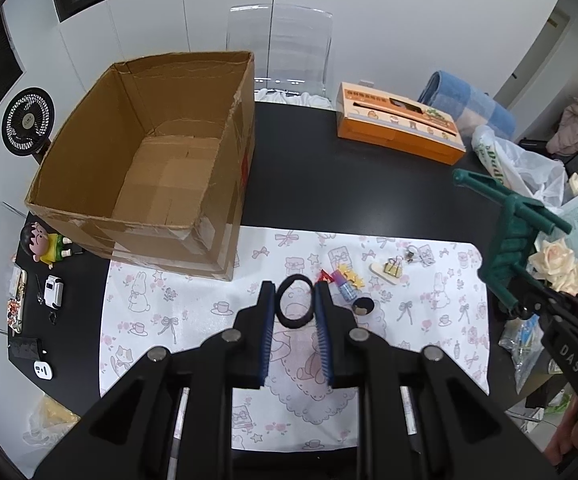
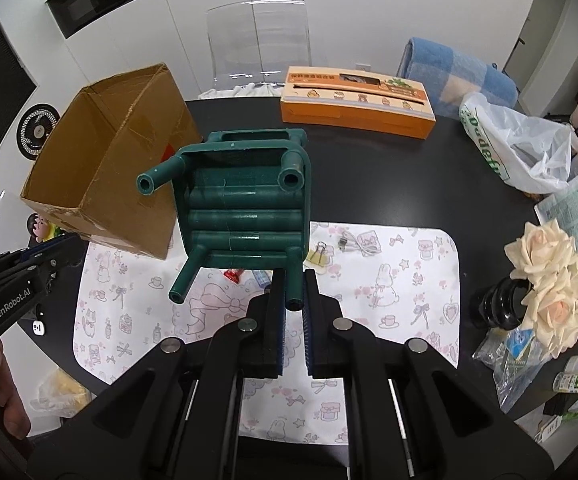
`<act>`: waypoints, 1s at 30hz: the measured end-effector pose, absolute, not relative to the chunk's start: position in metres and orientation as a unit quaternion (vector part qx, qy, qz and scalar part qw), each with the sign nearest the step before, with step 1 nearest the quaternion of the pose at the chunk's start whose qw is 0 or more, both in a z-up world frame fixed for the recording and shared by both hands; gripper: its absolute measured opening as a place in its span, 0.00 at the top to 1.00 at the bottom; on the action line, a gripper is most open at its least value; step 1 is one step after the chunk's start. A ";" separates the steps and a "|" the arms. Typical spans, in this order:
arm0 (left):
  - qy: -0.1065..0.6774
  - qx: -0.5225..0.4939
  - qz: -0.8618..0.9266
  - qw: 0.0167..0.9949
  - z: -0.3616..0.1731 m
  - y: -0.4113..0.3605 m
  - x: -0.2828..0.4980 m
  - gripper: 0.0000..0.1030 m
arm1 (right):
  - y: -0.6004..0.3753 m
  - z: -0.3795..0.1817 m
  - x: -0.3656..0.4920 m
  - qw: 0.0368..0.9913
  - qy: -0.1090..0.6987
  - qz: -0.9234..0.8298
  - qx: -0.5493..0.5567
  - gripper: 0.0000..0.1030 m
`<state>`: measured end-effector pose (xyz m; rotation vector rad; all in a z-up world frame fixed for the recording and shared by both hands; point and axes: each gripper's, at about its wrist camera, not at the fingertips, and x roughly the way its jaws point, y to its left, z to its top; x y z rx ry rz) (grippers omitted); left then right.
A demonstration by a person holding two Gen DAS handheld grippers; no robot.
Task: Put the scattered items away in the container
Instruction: 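Carry the green chair and black hair tie over the cardboard box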
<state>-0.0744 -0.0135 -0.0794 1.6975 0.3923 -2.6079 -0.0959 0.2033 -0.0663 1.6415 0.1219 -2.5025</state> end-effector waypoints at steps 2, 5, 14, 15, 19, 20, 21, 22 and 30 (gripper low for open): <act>0.127 0.540 -0.832 0.005 -0.078 -0.016 -0.075 0.81 | 0.199 -0.066 -0.098 0.077 0.044 -0.833 0.546 0.93; 0.124 0.534 -0.836 0.010 -0.076 -0.020 -0.077 0.81 | 0.192 -0.065 -0.102 0.084 0.048 -0.833 0.544 0.93; 0.135 0.528 -0.838 0.028 -0.074 -0.039 -0.080 0.81 | 0.166 -0.059 -0.116 0.110 0.059 -0.836 0.535 0.93; 0.136 0.528 -0.838 0.030 -0.074 -0.041 -0.080 0.81 | 0.162 -0.058 -0.117 0.114 0.062 -0.836 0.534 0.93; 0.144 0.526 -0.838 0.037 -0.076 -0.049 -0.082 0.81 | 0.146 -0.057 -0.122 0.127 0.070 -0.835 0.531 0.93; 0.150 0.526 -0.836 0.039 -0.077 -0.052 -0.082 0.81 | 0.142 -0.057 -0.124 0.131 0.072 -0.835 0.529 0.93; 0.152 0.525 -0.836 0.041 -0.077 -0.055 -0.082 0.81 | 0.137 -0.057 -0.126 0.135 0.074 -0.835 0.528 0.93; 0.154 0.525 -0.836 0.044 -0.077 -0.058 -0.083 0.81 | 0.133 -0.056 -0.127 0.138 0.077 -0.835 0.527 0.93; 0.168 0.520 -0.835 0.065 -0.078 -0.080 -0.085 0.81 | 0.101 -0.054 -0.136 0.164 0.088 -0.834 0.520 0.93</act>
